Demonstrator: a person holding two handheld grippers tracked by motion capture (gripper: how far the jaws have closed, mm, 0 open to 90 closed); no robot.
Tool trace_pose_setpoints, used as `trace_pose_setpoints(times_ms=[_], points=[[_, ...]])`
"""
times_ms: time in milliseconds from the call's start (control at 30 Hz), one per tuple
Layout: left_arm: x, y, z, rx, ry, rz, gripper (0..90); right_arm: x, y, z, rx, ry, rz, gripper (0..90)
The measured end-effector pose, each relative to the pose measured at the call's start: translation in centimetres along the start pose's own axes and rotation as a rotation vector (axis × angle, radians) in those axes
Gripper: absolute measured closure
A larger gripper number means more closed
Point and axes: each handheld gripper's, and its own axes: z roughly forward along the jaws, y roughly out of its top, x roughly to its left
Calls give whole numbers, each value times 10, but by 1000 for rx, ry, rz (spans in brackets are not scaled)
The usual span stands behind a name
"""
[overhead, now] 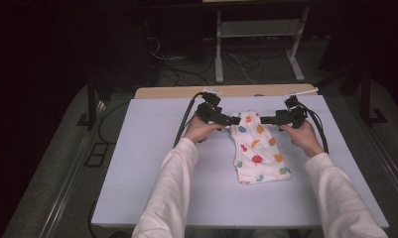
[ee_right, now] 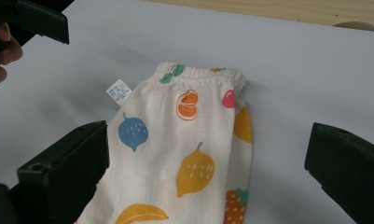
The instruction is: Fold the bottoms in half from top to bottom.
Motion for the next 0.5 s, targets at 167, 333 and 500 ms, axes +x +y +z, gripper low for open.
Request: trace_pose_setpoints(times_ms=[167,333,500], points=[[10,-1,7,-2,-1,-37,0,-5,1,3,9,-2,21,0],[22,-7,15,7,11,-76,0,-9,0,9,20,-4,37,0],[31,-13,23,11,8,-127,0,-13,-1,15,36,-15,53,3]])
